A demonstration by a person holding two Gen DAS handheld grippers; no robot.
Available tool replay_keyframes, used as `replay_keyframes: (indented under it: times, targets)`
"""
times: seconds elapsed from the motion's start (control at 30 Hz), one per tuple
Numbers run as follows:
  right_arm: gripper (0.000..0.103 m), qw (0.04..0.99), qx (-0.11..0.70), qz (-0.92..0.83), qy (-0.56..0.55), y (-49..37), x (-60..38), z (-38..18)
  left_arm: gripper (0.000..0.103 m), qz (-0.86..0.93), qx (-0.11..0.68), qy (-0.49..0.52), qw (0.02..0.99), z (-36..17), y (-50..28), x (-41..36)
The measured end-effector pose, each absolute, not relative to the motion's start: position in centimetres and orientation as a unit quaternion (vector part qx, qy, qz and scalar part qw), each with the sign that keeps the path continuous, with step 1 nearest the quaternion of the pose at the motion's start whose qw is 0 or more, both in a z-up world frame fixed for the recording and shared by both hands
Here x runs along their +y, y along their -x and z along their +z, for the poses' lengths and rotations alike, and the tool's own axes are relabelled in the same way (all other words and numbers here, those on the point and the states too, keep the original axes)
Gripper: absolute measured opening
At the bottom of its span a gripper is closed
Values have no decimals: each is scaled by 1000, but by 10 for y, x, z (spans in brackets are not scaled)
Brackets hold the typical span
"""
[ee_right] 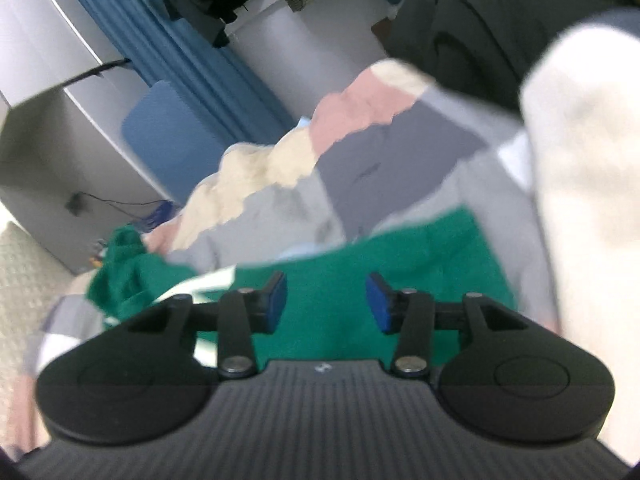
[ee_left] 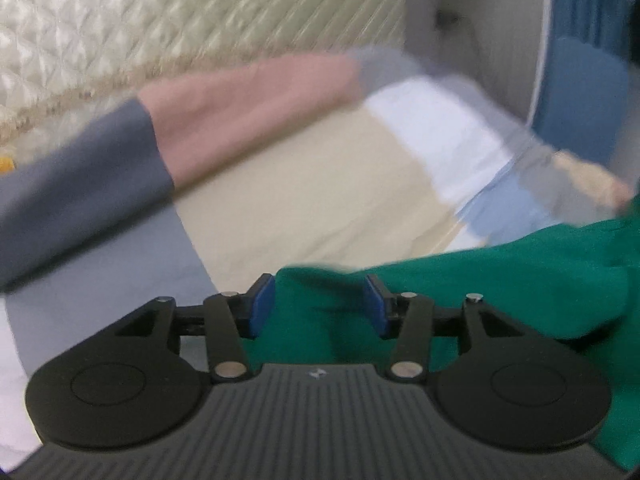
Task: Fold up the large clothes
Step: 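Pull the sleeves outward and lay them flat, opening the left tool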
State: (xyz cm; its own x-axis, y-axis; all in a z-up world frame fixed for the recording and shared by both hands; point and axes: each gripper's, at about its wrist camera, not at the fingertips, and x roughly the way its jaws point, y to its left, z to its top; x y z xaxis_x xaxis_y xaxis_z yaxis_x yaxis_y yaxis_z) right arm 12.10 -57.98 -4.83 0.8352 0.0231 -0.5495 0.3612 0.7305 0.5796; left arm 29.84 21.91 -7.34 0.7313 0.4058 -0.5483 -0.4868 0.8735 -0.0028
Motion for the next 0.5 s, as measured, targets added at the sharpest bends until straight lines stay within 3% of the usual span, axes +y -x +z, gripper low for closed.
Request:
replay_keyframes:
  times: [0.1,0.3,0.37,0.4,0.43,0.5]
  targets:
    - [73,869,286,-90,-394,-100,-565,-60,57,210,256,70,941,-59,-273,196]
    - [72,830,300,-83,-463,-94,-555,-99,57,109,278,104,949,-56,-209,145]
    - [66,839,283,-84,-456,-105,-557,-101,57,76,296,112,946,-62,-194,131]
    - [51,849,281,-88,-438,-111,-558,-99,57,63,303,116,944,-64,-189,124]
    - [29,858,285,-98,-415,-119,-561,-95,58,47,311,123,941,-67,-183,117]
    - [13,868,291,-109,-387,-137,-570,-83,58,25,318,133,938,-71,-175,108]
